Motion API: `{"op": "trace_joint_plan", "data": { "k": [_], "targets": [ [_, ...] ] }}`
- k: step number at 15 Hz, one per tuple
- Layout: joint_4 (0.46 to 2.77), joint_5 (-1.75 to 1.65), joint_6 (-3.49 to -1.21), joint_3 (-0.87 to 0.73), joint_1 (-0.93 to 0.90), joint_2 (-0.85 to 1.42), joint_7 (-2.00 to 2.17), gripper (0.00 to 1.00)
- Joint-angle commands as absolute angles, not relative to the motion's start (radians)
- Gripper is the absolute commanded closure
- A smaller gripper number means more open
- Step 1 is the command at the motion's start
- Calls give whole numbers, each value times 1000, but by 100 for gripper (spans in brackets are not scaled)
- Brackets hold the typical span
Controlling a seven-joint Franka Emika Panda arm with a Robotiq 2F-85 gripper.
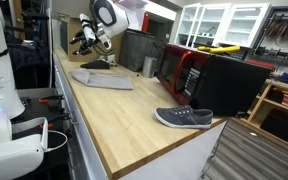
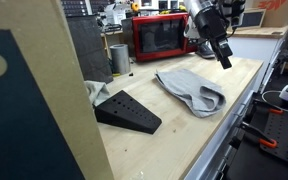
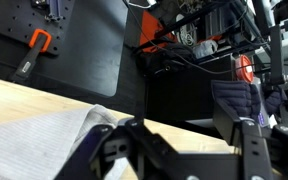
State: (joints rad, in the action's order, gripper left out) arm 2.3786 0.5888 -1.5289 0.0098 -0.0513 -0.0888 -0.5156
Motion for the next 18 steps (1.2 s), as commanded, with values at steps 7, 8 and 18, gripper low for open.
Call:
{"op": "trace_joint_plan", "data": {
  "k": [7, 8, 18],
  "targets": [
    [2293, 572, -1750, -43, 20, 1, -503, 0],
    [2293, 570, -1778, -42, 23, 19, -496, 0],
    [2306, 574, -1926, -23, 38, 161, -462, 0]
  ]
}}
